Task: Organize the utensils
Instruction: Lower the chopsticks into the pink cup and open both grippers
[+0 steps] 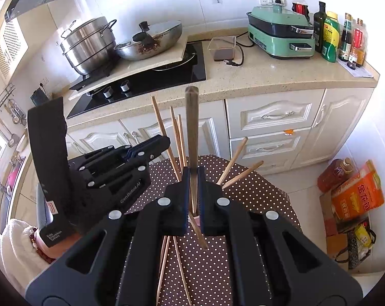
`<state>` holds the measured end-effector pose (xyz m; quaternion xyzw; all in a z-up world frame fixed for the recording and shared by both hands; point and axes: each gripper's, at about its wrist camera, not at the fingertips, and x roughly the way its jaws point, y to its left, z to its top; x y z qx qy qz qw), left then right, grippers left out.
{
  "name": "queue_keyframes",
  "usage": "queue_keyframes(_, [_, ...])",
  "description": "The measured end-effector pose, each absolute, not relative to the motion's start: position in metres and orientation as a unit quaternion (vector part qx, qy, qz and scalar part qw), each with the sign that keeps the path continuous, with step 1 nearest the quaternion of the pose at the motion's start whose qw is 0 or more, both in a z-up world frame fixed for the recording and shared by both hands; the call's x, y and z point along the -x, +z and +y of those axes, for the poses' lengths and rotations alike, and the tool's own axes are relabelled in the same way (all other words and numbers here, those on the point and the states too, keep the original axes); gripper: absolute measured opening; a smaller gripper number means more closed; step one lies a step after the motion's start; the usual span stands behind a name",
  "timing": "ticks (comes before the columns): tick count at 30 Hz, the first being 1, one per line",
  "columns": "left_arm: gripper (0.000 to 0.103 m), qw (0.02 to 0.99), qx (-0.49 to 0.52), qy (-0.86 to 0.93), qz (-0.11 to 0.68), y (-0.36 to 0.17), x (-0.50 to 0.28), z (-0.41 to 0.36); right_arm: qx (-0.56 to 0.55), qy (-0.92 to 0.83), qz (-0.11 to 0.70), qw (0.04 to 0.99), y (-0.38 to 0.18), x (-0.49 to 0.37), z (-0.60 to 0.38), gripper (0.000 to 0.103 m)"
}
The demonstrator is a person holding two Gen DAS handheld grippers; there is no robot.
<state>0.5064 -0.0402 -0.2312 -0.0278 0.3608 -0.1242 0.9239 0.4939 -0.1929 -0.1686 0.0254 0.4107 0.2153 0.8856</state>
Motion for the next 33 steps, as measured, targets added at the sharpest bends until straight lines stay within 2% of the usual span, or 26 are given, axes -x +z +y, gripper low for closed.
queue_keyframes(11, [0.005,0.900,0.033,-0.129,0.414,-0.265,-0.503,-0.035,-0.023,0.214,0.422,0.881,-0.177,-0.493,-0.191,0.006])
queue_keyframes(18, [0.006,0.891,0.068,-0.133,0.428,-0.265,-0.502,-0.025,-0.020,0.217,0.426,0.878,-0.182,-0.492,-0.188,0.006])
queue_keyframes(20, [0.022,0.891,0.078,-0.132,0.428,-0.262,-0.500,-0.023,-0.017,0.217,0.428,0.877,-0.185,-0.492,-0.187,0.006])
queue_keyframes(33, [0.029,0.897,0.099,-0.116,0.415,-0.235,-0.483,-0.002,0.007,0.219,0.459,0.861,-0.210,-0.494,-0.169,0.007])
